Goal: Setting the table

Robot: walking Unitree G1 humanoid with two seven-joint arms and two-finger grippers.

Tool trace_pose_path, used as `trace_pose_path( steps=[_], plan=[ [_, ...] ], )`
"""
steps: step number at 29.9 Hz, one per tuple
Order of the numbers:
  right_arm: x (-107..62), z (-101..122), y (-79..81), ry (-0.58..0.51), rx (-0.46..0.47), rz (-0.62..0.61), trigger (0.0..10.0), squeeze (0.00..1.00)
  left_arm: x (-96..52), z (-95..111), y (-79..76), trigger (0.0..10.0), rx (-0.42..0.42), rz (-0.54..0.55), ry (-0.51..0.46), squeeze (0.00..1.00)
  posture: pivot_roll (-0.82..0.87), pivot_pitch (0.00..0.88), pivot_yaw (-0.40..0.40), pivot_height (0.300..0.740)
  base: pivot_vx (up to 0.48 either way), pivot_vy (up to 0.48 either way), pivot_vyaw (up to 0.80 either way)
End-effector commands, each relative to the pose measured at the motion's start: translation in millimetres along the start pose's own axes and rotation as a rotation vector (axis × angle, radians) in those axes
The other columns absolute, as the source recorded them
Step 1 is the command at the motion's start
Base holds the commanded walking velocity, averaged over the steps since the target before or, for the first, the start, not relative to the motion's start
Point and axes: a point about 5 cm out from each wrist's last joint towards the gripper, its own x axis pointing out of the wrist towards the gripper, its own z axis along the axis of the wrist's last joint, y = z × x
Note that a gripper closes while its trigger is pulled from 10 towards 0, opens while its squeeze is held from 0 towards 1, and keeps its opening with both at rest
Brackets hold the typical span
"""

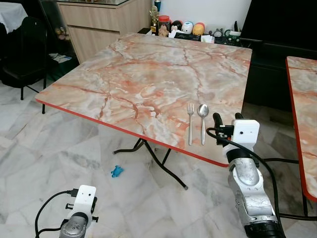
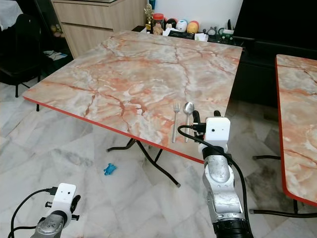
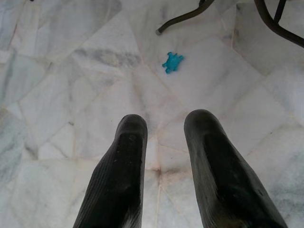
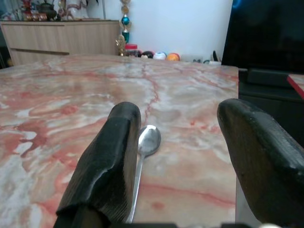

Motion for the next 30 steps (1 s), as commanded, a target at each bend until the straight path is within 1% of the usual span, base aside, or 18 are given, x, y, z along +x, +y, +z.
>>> trace_pose_path(
  steps=[1,5,9,14,30],
  plan=[
    [0.3,4.8,-0.7,-0.011,0.013,0.001,10.0,0.00,-2.5,-7.0,-0.3,10.0,-0.016,-0.002,0.023,0.00,-0.01,0.000,0.029,0.740,0.000,0.000,0.00],
    [0.9,5.8,-0.2,-0.005,0.014,0.005,10.0,0.00,-3.1,-8.7,-0.6,10.0,-0.013,-0.006,0.028,0.00,-0.01,0.000,0.029,0.740,0.000,0.000,0.00],
    [1.1,4.9,4.5,0.001,0.012,0.027,10.0,0.00,-3.3,-9.1,0.8,10.0,-0.014,-0.002,0.029,0.00,-0.01,0.000,0.025,0.740,0.000,0.000,0.00],
    [0.3,5.8,7.7,-0.002,0.016,0.038,10.0,0.00,-3.0,-8.0,2.0,10.0,-0.015,0.006,0.024,0.00,0.00,0.004,0.025,0.740,0.000,0.290,0.00],
    [2.4,7.1,3.8,-0.003,0.005,0.034,10.0,0.00,-4.2,-11.3,0.3,10.0,-0.015,0.007,0.036,0.00,0.00,0.014,0.022,0.740,0.000,0.305,0.00]
  ],
)
